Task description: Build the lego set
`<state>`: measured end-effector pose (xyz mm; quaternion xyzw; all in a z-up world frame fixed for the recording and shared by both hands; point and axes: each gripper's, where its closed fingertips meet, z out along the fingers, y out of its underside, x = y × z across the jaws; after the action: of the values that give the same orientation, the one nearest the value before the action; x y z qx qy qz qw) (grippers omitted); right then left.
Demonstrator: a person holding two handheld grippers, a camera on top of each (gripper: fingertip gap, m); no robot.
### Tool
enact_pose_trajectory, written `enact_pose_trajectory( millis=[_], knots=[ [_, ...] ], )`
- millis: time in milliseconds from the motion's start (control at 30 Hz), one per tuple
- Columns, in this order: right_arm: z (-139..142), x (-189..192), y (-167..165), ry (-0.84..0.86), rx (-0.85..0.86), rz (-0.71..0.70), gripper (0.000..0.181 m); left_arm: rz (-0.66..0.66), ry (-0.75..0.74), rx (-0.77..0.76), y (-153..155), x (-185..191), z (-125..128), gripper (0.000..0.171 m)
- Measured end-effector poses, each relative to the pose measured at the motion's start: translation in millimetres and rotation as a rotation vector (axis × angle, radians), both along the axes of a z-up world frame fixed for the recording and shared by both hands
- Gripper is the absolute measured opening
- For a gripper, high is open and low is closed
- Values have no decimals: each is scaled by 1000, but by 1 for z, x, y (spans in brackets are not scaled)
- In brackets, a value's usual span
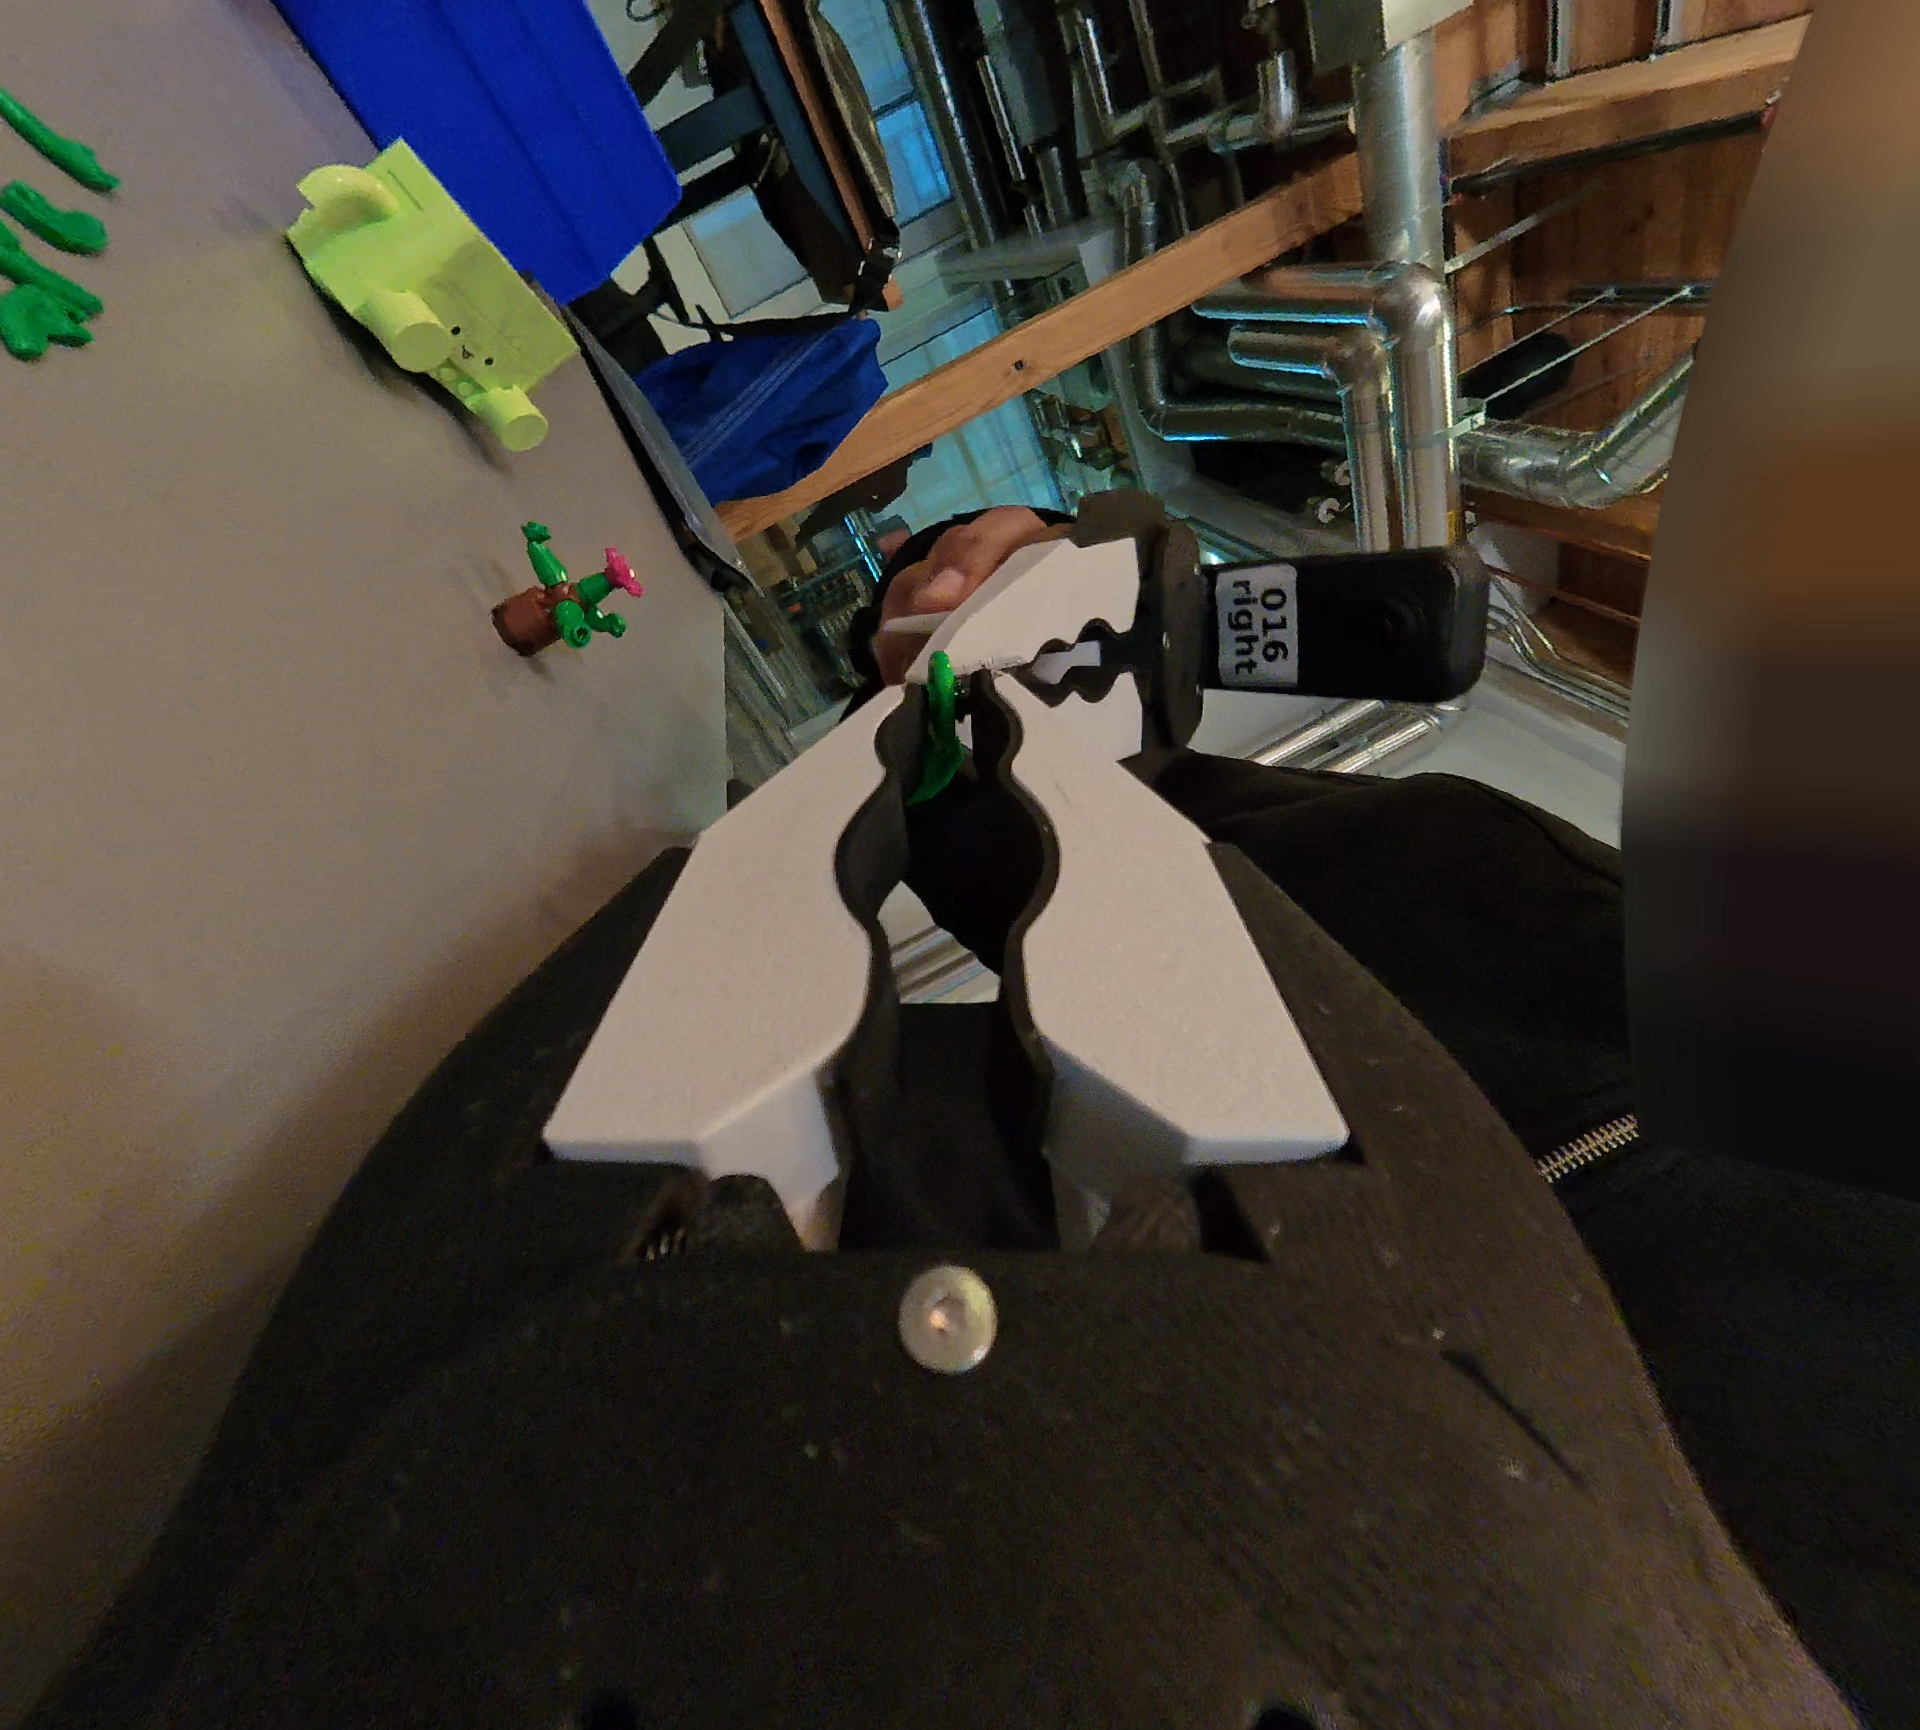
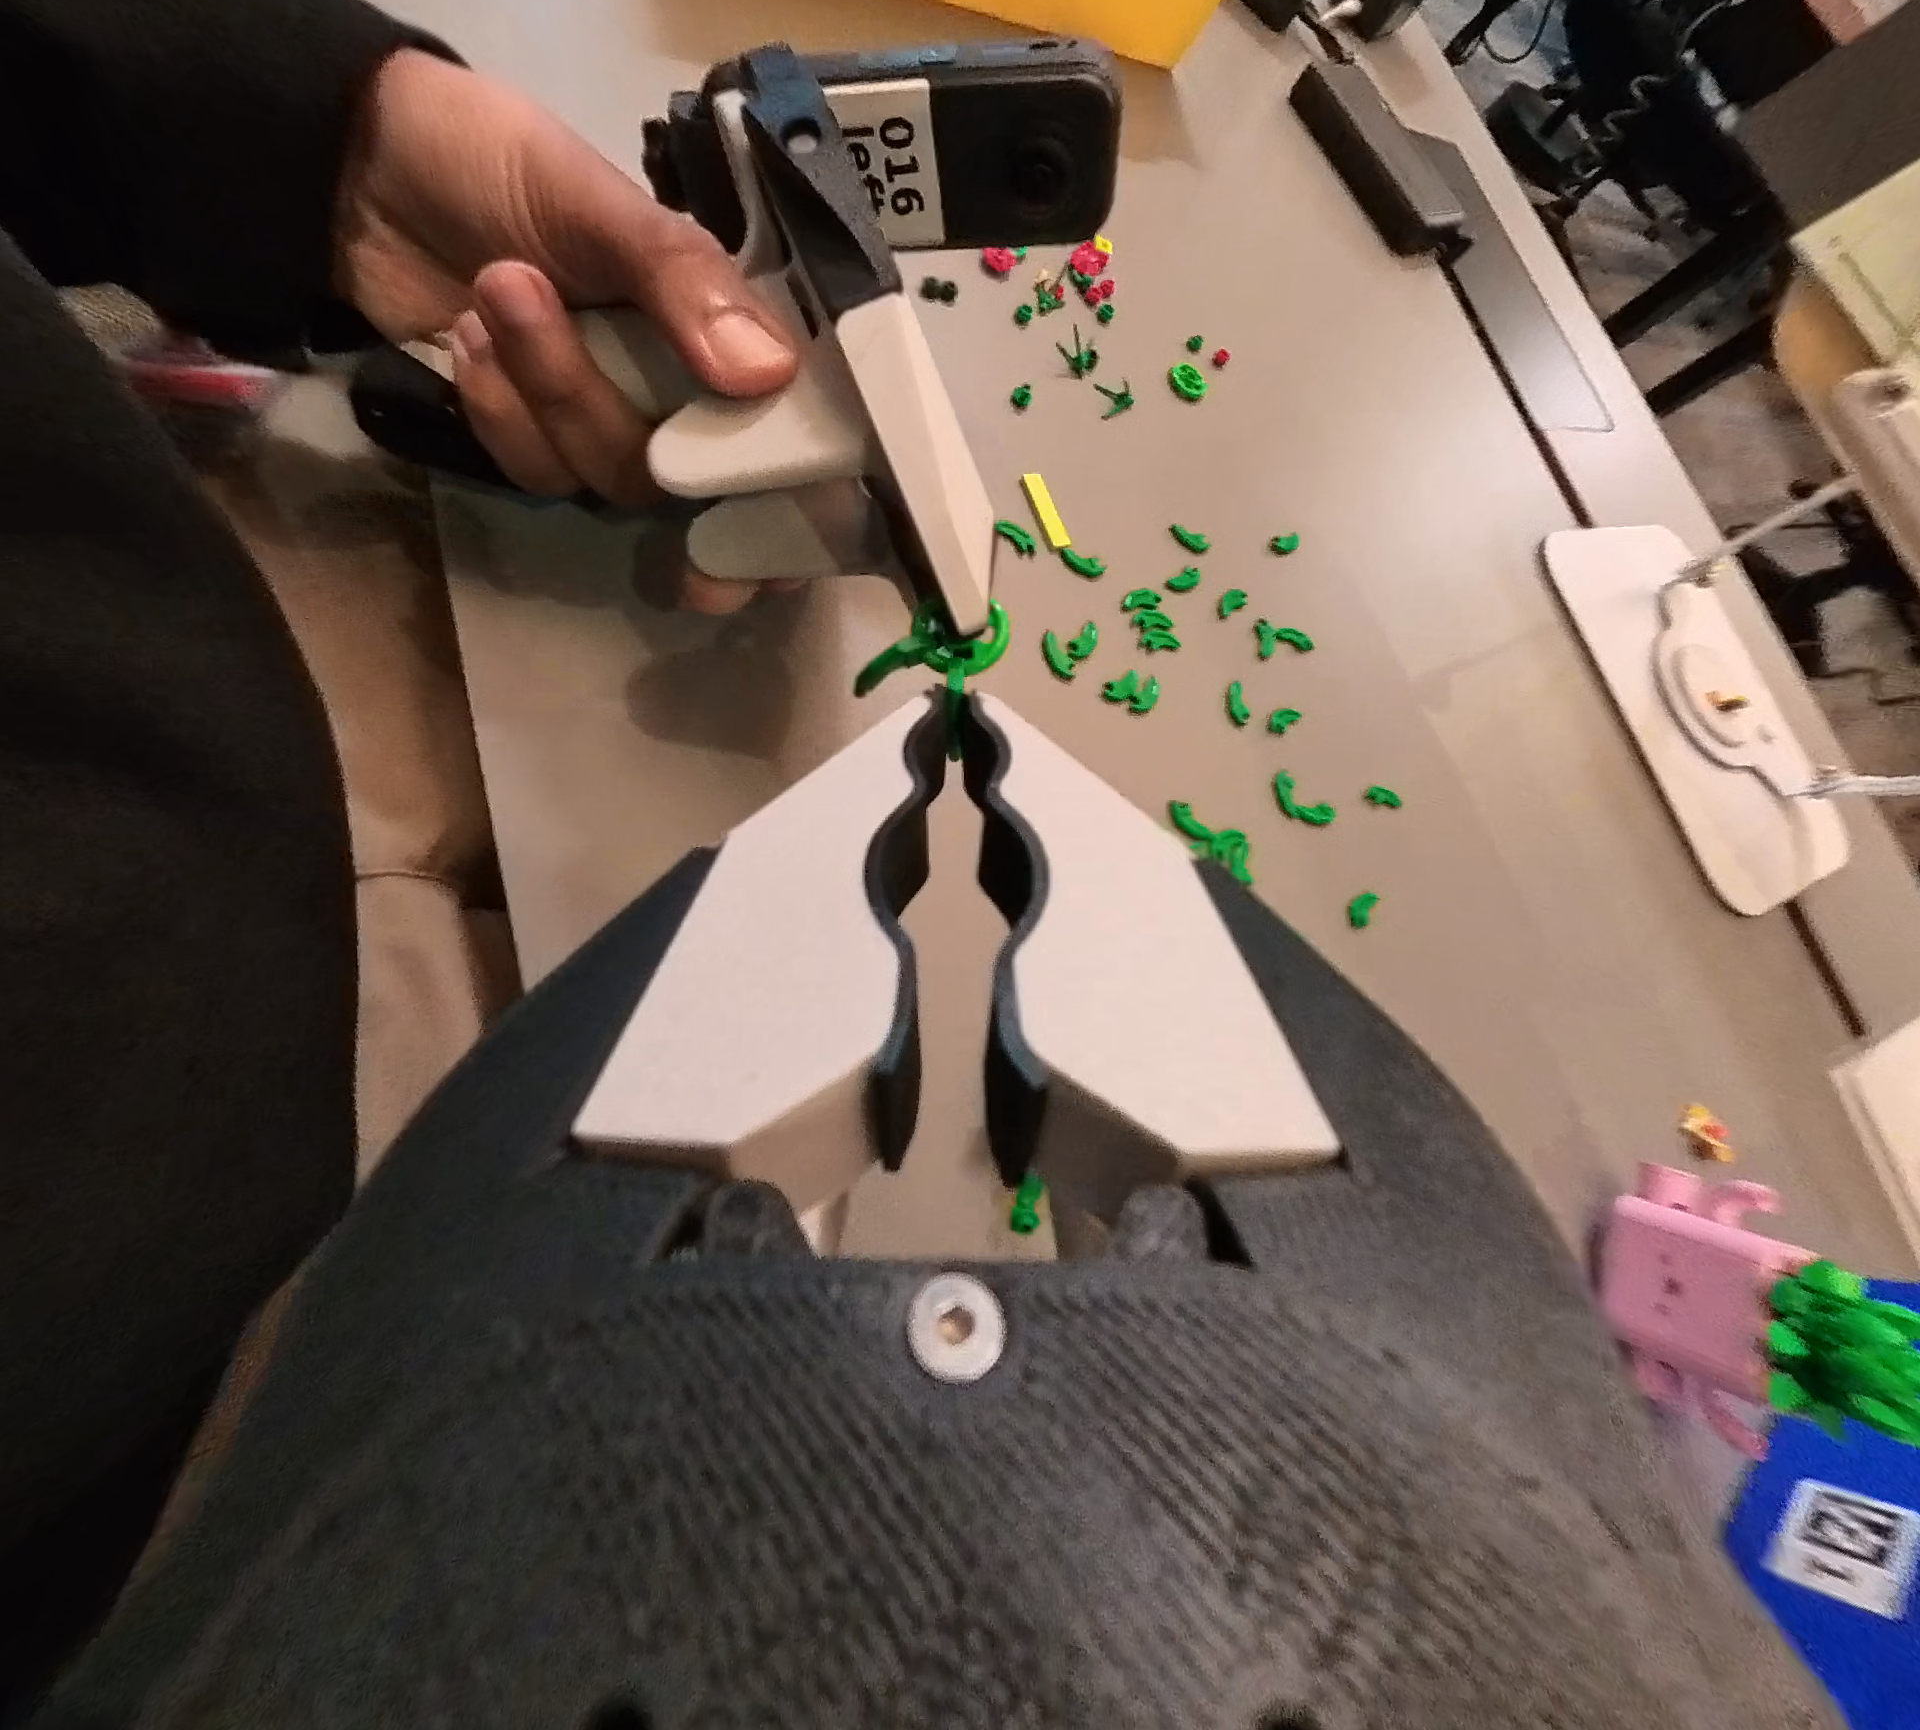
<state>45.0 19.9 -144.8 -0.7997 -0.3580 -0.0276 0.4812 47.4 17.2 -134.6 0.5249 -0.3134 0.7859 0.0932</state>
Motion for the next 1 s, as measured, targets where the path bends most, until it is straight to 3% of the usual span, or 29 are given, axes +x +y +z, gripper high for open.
enact_pose_trajectory(
  millis=[267, 500, 1000],
  knots=[
    [9, -1, 1, -353, 160, 20, 0, -9, -57, -6, -1, -3, 6, 8],
    [19, -6, -7, -187, 154, 93, 1, -29, -129, 16, -9, -7, 16, 7],
    [28, -15, -20, -158, 129, 201, 0, -77, -240, 39, -23, -16, 28, 7]
  ],
)
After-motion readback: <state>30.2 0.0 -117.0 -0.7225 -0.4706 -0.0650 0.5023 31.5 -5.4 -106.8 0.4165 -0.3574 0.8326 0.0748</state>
